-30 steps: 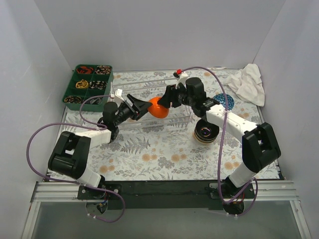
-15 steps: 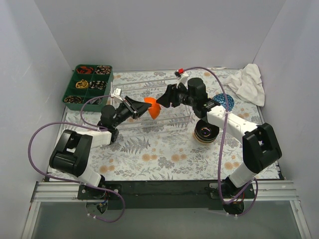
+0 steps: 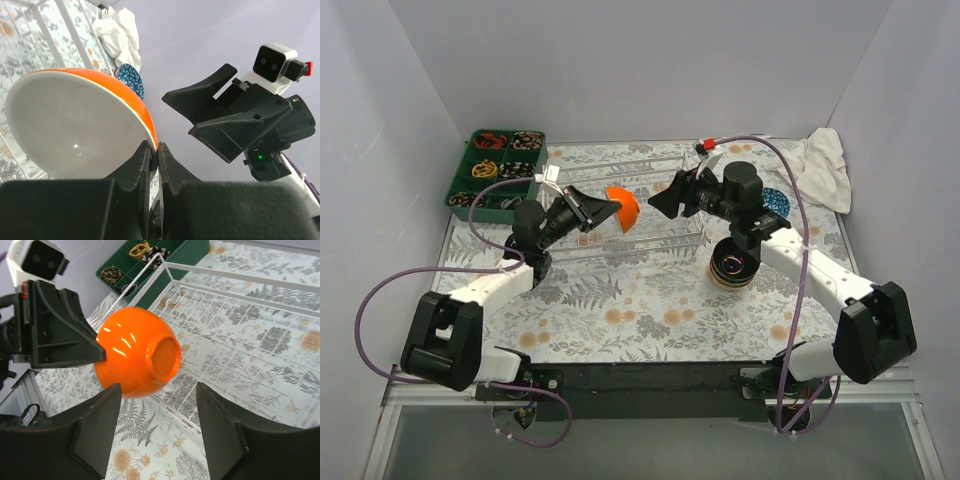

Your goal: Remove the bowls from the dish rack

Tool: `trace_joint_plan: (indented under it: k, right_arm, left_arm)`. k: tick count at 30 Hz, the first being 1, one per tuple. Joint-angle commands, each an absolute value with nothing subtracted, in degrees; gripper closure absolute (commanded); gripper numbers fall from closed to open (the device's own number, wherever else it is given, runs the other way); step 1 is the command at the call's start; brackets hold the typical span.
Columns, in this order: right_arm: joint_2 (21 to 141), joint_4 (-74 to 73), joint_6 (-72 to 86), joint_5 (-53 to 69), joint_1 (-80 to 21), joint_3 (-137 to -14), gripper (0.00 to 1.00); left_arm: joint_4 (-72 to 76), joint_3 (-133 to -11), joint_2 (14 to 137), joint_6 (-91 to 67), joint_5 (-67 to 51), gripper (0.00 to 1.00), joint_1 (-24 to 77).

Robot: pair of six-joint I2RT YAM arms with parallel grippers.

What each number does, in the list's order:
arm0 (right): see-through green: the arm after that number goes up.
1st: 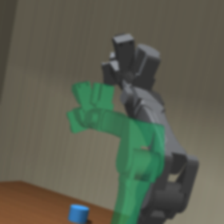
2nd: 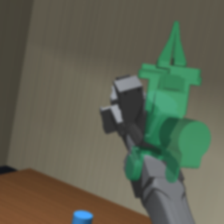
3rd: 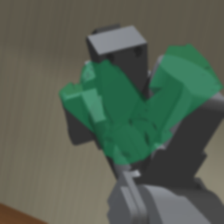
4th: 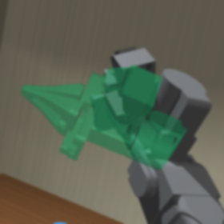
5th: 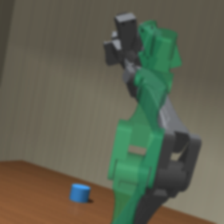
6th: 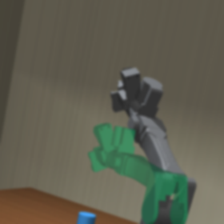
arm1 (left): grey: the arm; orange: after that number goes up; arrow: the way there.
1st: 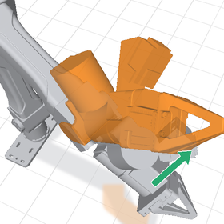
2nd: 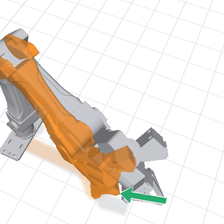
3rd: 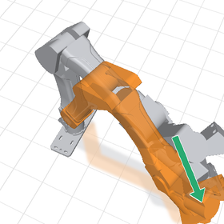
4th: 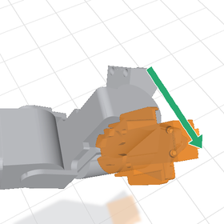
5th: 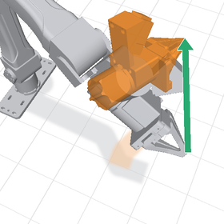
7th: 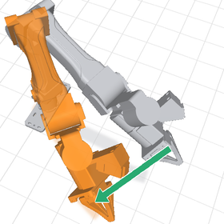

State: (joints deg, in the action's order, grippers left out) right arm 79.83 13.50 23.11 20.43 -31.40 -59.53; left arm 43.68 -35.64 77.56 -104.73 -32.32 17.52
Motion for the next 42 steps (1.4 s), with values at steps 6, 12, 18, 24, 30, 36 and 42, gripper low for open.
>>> trace_joint_plan:
  k: [6, 12, 18, 24, 30, 36, 42]
  right_arm:
    - [65.2, 3.8, 12.7, 6.2, -30.9, -55.5, 0.15]
    - [55.8, -3.1, 9.8, -8.9, -31.0, -52.4, 0.06]
    - [48.7, -7.8, 7.6, -16.3, -30.8, -49.9, 0.01]
    - [42.3, -10.4, 7.5, -21.4, -30.9, -46.7, 0.01]
    - [36.7, -13.1, 7.7, -25.5, -30.9, -44.7, 0.01]
    - [30.0, -15.2, 8.0, -31.1, -30.9, -42.2, 0.01]
    - [24.9, -17.0, 7.6, -36.5, -30.9, -40.6, 0.01]
  left_arm:
    - [10.2, -50.4, 66.2, -79.9, -29.2, 1.0, 19.9]
    - [-12.3, -59.8, 65.2, -65.2, -19.5, 1.0, 32.6]
    - [-25.8, -64.0, 69.7, -61.8, -6.9, 1.0, 48.6]
    - [-33.7, -70.9, 81.5, -59.6, 4.2, 1.0, 62.9]
    - [-39.3, -80.1, 96.4, -56.0, 8.4, 1.0, 68.1]
    - [-43.6, -87.3, 105.9, -54.8, 11.2, 1.0, 69.3]
    - [-47.7, -90.6, 110.8, -55.5, 13.3, 0.96, 69.8]
